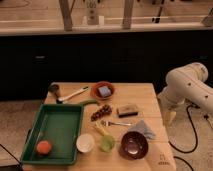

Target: Place eraser in purple bowl

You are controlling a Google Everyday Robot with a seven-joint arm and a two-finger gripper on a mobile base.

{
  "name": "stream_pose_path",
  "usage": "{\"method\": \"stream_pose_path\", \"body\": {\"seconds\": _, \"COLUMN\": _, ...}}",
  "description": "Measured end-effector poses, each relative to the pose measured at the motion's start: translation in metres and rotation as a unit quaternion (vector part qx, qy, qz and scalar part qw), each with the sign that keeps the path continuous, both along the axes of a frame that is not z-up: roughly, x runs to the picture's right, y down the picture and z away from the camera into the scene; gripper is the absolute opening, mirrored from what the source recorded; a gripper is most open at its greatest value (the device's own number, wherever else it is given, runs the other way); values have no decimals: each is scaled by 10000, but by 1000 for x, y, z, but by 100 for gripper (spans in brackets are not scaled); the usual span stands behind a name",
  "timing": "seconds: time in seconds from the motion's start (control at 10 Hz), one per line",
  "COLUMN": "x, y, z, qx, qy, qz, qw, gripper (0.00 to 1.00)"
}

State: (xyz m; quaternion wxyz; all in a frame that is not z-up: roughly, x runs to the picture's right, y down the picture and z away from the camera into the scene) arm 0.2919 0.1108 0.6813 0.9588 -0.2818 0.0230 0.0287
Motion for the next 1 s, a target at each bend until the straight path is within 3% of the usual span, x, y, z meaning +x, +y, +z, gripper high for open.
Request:
{"method": "stream_pose_path", "body": {"seconds": 0.4, "x": 0, "y": 0, "z": 0, "qx": 6, "qy": 0, "qz": -7, "qw": 10000, "gripper": 80}}
{"method": "stream_pose_path", "body": {"seconds": 0.6, "x": -2, "y": 1, "z": 15, "qx": 51, "qy": -72, "qz": -145, "qw": 9999, "gripper": 80}}
{"method": "stream_pose_path", "body": {"seconds": 0.7, "x": -6, "y": 4, "z": 33, "qx": 81, "qy": -147, "qz": -275, "qw": 9995, "gripper": 80}}
{"method": "stream_pose_path", "body": {"seconds": 1.0, "x": -8, "y": 6, "z": 49, "qx": 146, "qy": -244, "qz": -455, "qw": 9986, "gripper": 80}}
